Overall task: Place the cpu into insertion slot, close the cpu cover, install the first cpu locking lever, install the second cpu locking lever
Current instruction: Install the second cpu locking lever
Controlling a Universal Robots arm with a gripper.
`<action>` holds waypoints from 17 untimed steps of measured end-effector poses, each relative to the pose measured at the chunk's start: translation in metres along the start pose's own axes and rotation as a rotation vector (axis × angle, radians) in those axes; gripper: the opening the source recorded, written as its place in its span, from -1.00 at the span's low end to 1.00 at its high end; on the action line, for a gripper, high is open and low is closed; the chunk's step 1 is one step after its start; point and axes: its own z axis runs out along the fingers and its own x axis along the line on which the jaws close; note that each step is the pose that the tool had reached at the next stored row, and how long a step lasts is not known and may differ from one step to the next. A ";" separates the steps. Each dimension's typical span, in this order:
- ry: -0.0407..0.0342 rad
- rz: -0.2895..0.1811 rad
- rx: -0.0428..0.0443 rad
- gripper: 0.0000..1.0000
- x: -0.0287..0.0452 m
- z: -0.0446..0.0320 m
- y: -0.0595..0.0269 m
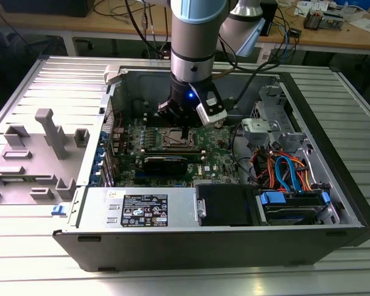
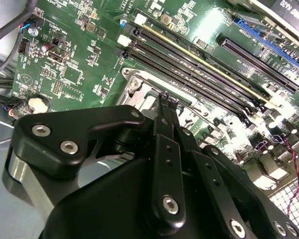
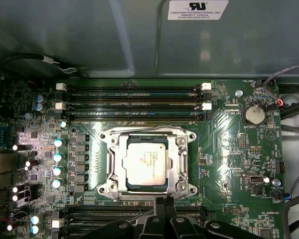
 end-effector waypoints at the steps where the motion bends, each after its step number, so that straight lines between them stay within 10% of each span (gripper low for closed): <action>1: 0.0001 0.000 0.0000 -0.79 0.0000 0.0000 0.0000; 17: 0.0003 -0.004 -0.0082 -0.79 0.0084 0.0022 -0.0056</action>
